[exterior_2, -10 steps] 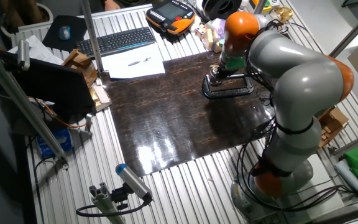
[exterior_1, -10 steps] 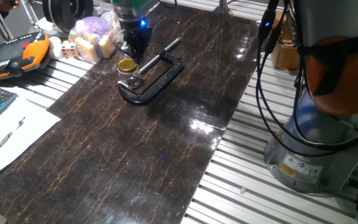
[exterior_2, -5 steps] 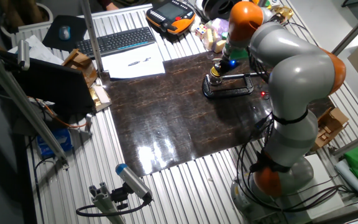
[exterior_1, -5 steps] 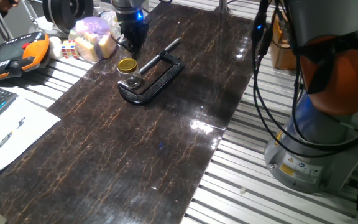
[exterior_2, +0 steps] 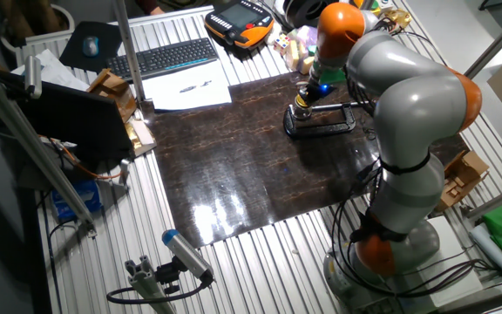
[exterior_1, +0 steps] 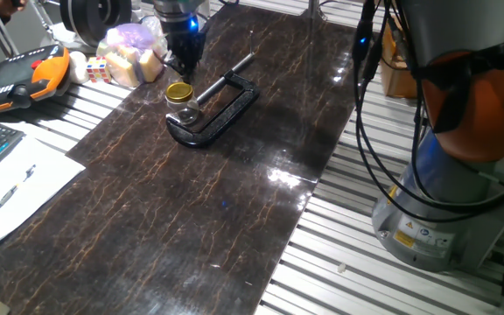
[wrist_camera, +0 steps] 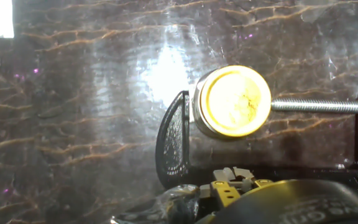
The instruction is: Unscrew the lid from the jar
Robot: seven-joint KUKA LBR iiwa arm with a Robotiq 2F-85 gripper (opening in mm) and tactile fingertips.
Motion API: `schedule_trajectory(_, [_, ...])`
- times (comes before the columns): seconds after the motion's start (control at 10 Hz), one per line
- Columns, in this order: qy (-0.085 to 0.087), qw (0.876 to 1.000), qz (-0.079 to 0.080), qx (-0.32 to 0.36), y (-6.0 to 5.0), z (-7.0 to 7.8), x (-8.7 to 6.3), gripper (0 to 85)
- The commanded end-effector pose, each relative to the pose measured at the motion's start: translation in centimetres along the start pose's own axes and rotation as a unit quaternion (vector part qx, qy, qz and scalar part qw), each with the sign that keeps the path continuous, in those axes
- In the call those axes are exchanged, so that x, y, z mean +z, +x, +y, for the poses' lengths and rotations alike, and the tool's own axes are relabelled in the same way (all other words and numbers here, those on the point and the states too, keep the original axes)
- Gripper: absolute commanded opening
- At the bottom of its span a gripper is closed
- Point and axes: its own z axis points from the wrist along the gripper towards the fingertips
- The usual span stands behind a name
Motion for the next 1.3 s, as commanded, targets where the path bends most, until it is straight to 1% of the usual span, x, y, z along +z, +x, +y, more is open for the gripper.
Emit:
schedule_trajectory(0.0, [-0.001,1.000,-0.001,-0.002,-0.16,-0.03,0.47,0.7])
schedule_trajectory(0.2, [-0.005,1.000,-0.003,-0.007,-0.46,-0.24,1.12,0.7])
schedule_trajectory(0.4, [-0.004,1.000,0.000,-0.009,-0.47,-0.33,1.05,0.7])
schedule_trajectory(0.9, [-0.002,1.000,-0.004,-0.013,-0.50,-0.39,1.09,0.7])
schedule_trajectory(1.0, [-0.005,1.000,-0.001,-0.015,-0.50,-0.39,1.09,0.7])
schedule_trajectory(1.1, [-0.003,1.000,0.000,-0.015,-0.50,-0.39,1.09,0.7])
schedule_trajectory(1.2, [0.004,1.000,-0.001,-0.015,-0.50,-0.39,1.09,0.7])
